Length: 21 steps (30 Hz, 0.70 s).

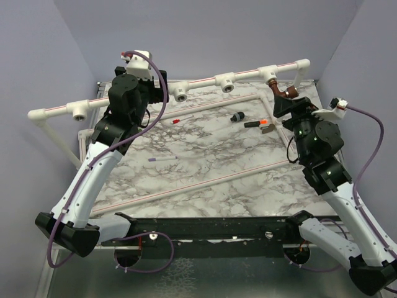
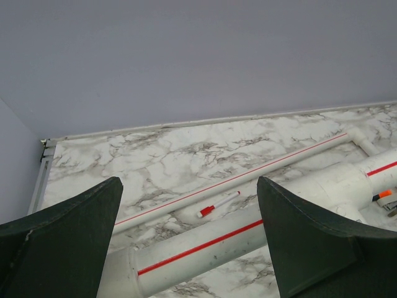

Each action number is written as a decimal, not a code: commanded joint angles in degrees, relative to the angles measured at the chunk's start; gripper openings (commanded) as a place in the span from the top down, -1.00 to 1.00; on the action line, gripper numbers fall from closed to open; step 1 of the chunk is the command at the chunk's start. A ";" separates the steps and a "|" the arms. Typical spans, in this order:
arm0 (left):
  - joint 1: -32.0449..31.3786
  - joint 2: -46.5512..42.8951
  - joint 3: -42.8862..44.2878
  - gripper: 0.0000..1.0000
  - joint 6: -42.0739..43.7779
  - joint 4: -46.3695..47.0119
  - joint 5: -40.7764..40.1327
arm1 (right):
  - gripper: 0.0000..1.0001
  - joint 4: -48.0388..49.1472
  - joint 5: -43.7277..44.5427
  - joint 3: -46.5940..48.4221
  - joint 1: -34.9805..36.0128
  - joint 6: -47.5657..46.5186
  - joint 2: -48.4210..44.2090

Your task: Install the water faucets

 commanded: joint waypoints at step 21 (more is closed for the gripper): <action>-0.89 2.44 -1.65 -0.82 -1.24 -9.86 3.11 | -0.68 -7.92 -22.00 6.91 0.14 -80.92 -4.40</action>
